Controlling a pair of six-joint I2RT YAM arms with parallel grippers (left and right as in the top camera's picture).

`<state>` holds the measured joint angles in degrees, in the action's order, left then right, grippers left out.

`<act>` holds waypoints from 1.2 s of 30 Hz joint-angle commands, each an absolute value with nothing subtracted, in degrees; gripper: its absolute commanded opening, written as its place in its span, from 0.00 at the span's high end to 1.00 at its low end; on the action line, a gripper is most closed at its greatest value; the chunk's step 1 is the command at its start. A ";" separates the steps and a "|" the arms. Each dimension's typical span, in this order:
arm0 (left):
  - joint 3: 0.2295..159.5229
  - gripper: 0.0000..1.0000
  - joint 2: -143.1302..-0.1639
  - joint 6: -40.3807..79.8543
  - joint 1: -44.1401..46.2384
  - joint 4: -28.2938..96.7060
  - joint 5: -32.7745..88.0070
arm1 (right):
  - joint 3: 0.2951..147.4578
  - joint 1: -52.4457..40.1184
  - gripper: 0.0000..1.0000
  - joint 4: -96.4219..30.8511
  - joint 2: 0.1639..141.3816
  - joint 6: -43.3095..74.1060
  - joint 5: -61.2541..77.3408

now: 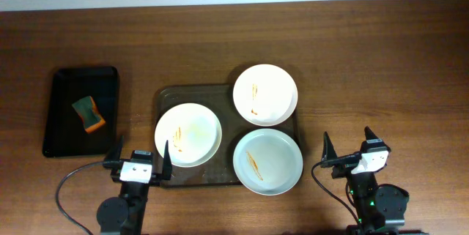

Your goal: Clean dirty plates on tray and stack at the side

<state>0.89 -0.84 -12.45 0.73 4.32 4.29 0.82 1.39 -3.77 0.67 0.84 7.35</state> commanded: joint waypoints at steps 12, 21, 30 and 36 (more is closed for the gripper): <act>0.54 0.01 -0.30 -12.97 0.69 3.38 5.10 | 0.32 1.13 0.01 -2.55 0.21 1.13 8.08; 27.49 0.01 -14.74 -12.91 0.71 17.61 5.17 | 19.75 1.13 0.02 -7.75 5.43 6.48 12.49; 82.35 0.01 -64.49 -7.35 0.71 61.36 5.19 | 68.51 1.13 0.02 -50.04 54.39 6.39 14.02; 94.91 0.01 -91.15 -7.35 0.71 72.84 13.98 | 79.90 -1.08 0.08 -56.60 85.89 6.94 32.82</act>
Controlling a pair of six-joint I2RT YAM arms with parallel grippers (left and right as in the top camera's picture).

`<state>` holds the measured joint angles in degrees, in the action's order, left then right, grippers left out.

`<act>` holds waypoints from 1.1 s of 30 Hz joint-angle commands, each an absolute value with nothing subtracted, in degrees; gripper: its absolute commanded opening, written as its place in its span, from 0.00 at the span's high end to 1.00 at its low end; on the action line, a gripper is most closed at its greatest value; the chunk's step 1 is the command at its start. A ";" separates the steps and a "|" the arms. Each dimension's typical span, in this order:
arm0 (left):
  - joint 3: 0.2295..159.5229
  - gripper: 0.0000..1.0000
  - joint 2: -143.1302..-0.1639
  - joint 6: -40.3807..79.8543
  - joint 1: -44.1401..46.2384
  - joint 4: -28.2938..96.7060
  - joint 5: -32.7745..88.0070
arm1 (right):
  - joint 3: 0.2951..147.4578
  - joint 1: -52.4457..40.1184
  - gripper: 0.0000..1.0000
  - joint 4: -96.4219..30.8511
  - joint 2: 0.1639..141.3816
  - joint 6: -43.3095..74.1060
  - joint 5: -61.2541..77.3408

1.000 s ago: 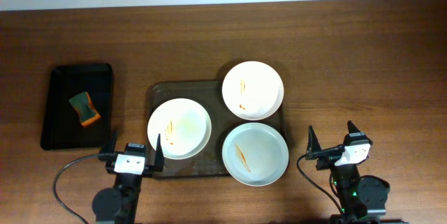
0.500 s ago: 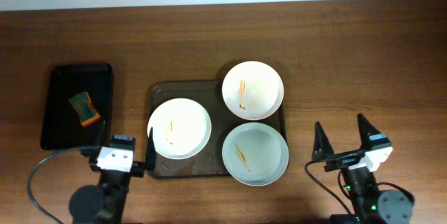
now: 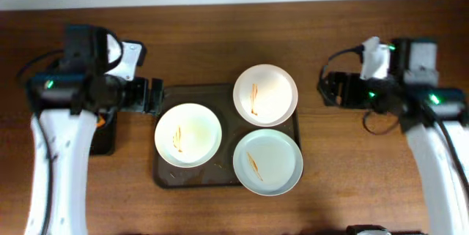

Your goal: Clean dirty plates on tray and stack at the side

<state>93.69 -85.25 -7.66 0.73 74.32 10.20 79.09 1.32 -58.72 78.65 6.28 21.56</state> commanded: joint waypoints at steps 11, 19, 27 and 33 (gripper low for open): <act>94.87 0.01 -100.07 0.80 -12.67 63.96 -6.94 | 79.90 -39.03 0.53 -30.76 115.74 33.54 10.81; 94.76 0.06 -107.83 0.84 -14.06 63.64 -6.94 | 79.88 -40.23 0.96 -29.95 121.19 37.19 10.26; 94.76 0.16 -119.66 1.10 -15.94 57.65 -11.84 | 79.88 -40.23 0.96 -29.98 121.67 37.98 10.44; 94.76 0.16 -121.51 6.85 -19.18 57.28 -9.37 | 79.88 -40.23 0.96 -29.67 121.67 37.98 10.41</act>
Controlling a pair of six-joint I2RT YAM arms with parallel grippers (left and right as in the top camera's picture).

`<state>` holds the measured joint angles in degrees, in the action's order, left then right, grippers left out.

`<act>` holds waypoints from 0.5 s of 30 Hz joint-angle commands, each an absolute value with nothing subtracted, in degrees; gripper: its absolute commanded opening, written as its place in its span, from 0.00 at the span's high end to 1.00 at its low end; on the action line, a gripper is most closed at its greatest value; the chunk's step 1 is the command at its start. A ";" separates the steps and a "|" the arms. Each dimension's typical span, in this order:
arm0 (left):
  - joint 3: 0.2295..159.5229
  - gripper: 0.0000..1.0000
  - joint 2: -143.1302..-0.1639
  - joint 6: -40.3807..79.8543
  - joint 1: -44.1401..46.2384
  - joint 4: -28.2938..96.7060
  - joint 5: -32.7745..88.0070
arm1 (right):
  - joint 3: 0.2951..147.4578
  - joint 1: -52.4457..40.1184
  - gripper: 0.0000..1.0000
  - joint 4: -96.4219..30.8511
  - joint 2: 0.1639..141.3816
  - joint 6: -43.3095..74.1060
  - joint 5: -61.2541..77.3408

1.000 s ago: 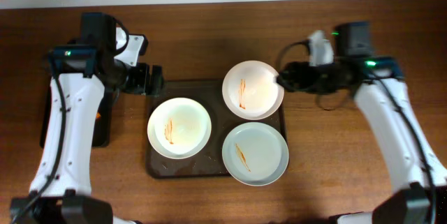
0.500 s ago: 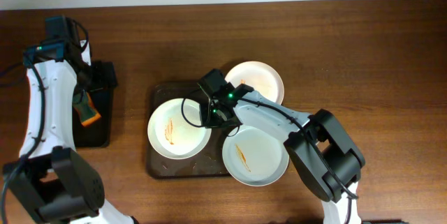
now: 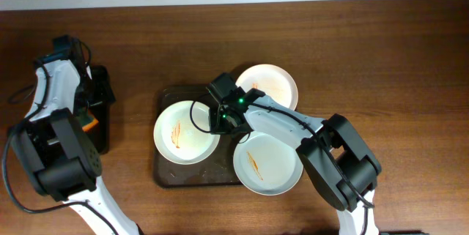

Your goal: Clean dirty plates on tray and stack at the side

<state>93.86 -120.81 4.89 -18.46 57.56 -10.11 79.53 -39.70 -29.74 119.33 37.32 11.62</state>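
Three white plates with orange-red smears lie on the dark serving tray [image 3: 165,178]: the left plate [image 3: 179,134], the back plate [image 3: 275,88] and the front plate [image 3: 267,165]. My right gripper [image 3: 221,120] reaches across the tray and sits at the right rim of the left plate. Its jaws are hidden under the wrist. My left gripper [image 3: 93,109] is down over the small black tray [image 3: 102,136] at the far left. An orange bit of the sponge [image 3: 89,123] shows beside it. Whether that gripper holds the sponge cannot be seen.
The right arm [image 3: 293,127] lies over the gap between the back and front plates. The left arm [image 3: 55,96] arches along the table's left edge. Bare wooden table [image 3: 381,66] extends to the right of the tray and behind it.
The right gripper has moved from right of the tray to the left plate's right rim. The left gripper has moved from beside the serving tray's left edge to over the small black tray.
At first both arms were folded at the table's front edge, and the green-and-orange sponge lay in full view in the black tray. Later both arms were raised beside the serving tray. Now one is at the left plate and the other at the sponge tray. The plates have not moved.
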 commanded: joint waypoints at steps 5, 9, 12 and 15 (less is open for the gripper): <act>102.35 0.23 -121.21 6.87 -19.57 63.72 0.69 | 79.88 -40.23 0.96 -29.56 121.67 37.98 10.22; 106.17 0.31 -121.16 12.45 -21.39 66.15 -6.55 | 79.88 -40.23 0.96 -29.54 121.67 37.98 10.02; 103.88 0.33 -121.19 12.64 -22.44 66.46 -8.71 | 79.88 -40.23 0.96 -29.54 121.67 37.95 10.00; 96.16 0.36 -121.30 9.74 -22.94 60.12 -10.37 | 79.88 -40.23 0.96 -29.54 121.67 37.98 10.00</act>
